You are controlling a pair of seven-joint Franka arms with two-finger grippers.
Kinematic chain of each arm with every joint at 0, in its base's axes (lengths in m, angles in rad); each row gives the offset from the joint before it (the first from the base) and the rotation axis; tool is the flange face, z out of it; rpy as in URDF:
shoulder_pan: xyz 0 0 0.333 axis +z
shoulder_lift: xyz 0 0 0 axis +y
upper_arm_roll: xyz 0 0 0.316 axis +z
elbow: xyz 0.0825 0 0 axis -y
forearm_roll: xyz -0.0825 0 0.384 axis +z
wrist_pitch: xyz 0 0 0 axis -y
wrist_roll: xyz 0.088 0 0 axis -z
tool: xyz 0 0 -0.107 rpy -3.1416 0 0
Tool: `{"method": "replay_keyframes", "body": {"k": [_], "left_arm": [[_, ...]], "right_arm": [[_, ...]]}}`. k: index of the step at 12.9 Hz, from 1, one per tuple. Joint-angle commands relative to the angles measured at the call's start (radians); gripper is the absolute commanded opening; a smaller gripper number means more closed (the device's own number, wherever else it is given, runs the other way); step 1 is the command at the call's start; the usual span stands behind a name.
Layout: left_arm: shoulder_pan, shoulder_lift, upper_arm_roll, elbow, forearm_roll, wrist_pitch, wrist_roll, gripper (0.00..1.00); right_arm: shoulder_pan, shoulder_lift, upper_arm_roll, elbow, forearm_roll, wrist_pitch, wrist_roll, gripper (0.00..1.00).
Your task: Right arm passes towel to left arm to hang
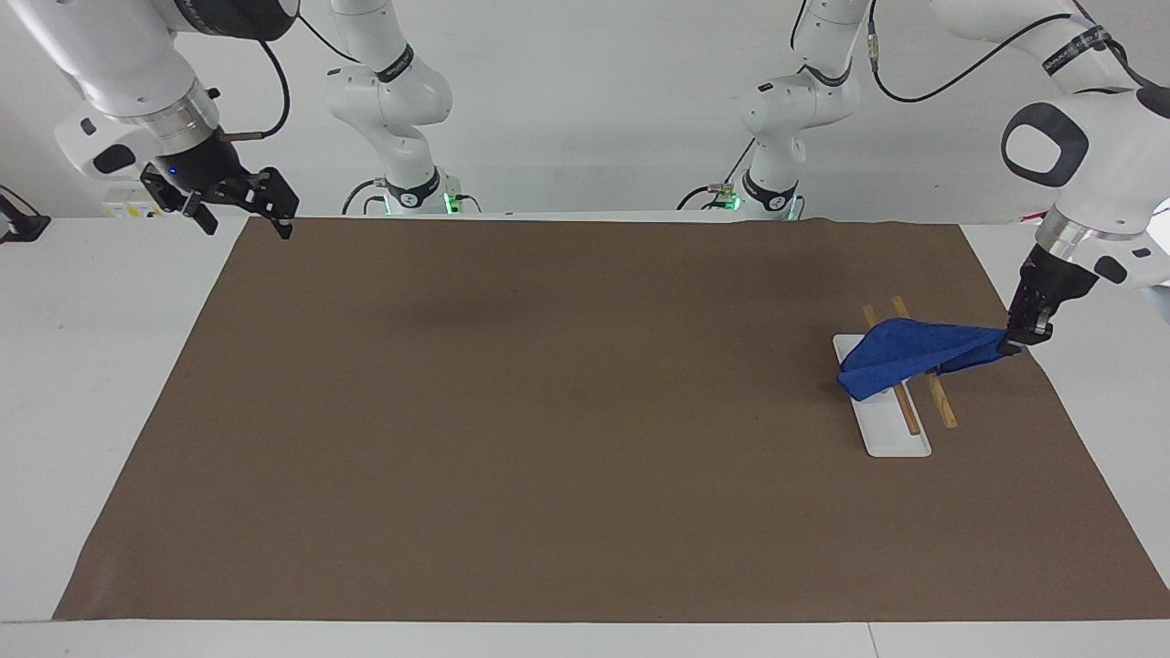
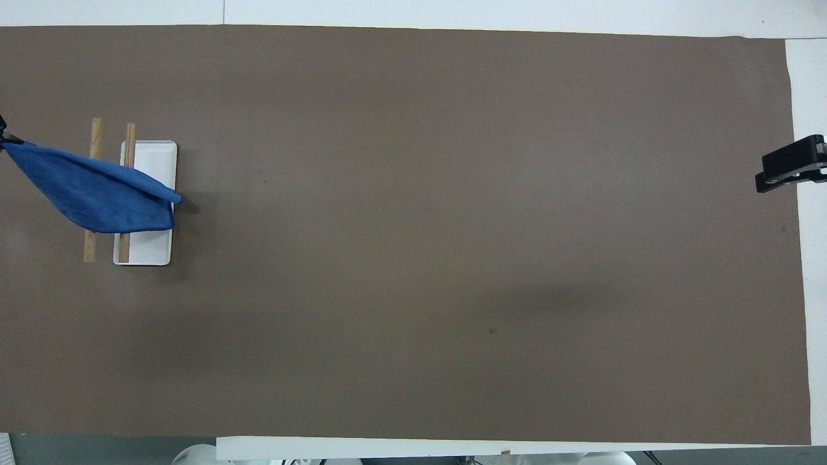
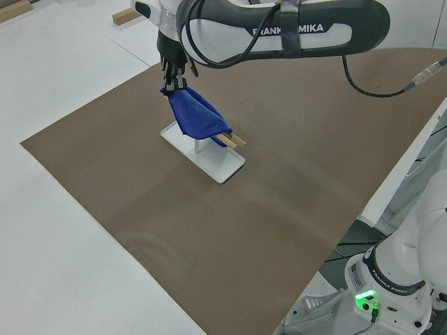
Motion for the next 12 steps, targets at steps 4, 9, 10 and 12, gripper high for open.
{"method": "replay_keyframes", "body": {"k": [4,9,10,12], "left_arm": [[0.018,0.053,0.002,-0.070,0.122,0.082,-0.009,0.04],[0.040,0.075,0.000,-0.089,0.130,0.217,0.015,1.00],[0.035,0.070,-0.003,-0.082,0.128,0.215,0.011,1.00],[0.031,0.027,-0.010,-0.064,0.127,0.160,0.011,1.00]], "right_arm": [[-0.005,-0.027,0.004,-0.033,0.000,-0.004,-0.014,1.00],[0.009,-0.027,0.004,-0.035,0.002,-0.007,-0.013,1.00],[0.010,-0.027,0.004,-0.036,0.000,-0.007,-0.013,1.00],[0.010,-0.027,0.004,-0.036,0.002,-0.008,-0.014,1.00]]}}
